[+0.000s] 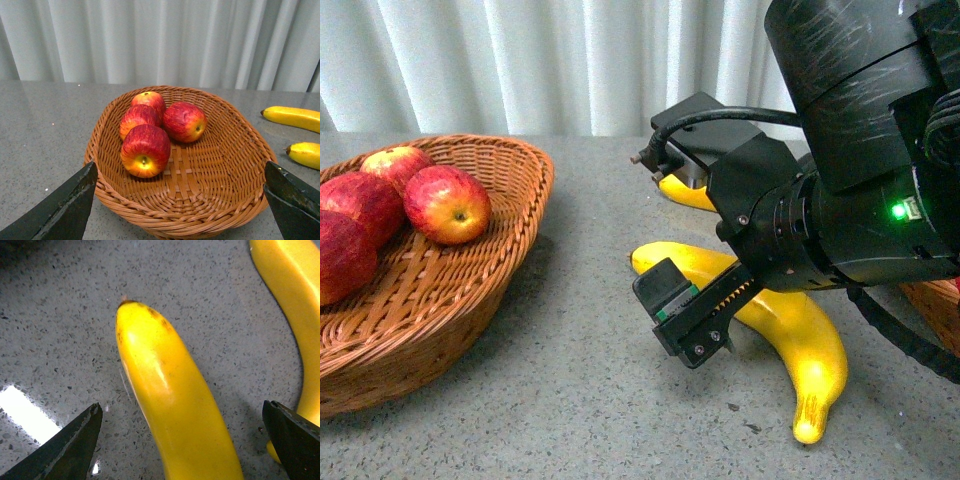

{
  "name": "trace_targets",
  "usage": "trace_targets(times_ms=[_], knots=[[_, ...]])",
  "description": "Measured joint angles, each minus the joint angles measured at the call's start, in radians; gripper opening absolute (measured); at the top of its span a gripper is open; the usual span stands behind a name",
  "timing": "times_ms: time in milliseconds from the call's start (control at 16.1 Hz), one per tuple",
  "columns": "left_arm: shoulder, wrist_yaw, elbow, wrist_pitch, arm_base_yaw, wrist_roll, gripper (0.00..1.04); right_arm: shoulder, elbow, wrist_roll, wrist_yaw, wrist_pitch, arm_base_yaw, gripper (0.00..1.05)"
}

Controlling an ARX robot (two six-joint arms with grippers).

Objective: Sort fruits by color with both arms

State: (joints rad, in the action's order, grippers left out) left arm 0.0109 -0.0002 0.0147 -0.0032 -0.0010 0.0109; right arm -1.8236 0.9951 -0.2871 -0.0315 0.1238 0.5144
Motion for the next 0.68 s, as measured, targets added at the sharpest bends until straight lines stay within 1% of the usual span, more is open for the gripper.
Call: trace_targets(times_ms=[311, 373, 621, 683], knots=[[0.000, 0.000, 0.000, 0.000, 0.000, 0.000, 0.98, -0.043, 0.003, -0.003, -0.004, -0.002, -0.004, 0.98], [0.000, 0.000, 0.000, 0.000, 0.000, 0.000, 0.98, -0.047, 0.003, -0.003, -0.003, 0.003, -0.004, 0.91], [0.000, 0.000, 0.000, 0.000, 0.000, 0.000, 0.98, -0.047, 0.003, -0.003, 0.001, 0.003, -0.014, 0.47], [0.000, 0.000, 0.000, 0.000, 0.000, 0.000, 0.98, -0.039, 0.003, -0.002, 0.006, 0.002, -0.027, 0.38]])
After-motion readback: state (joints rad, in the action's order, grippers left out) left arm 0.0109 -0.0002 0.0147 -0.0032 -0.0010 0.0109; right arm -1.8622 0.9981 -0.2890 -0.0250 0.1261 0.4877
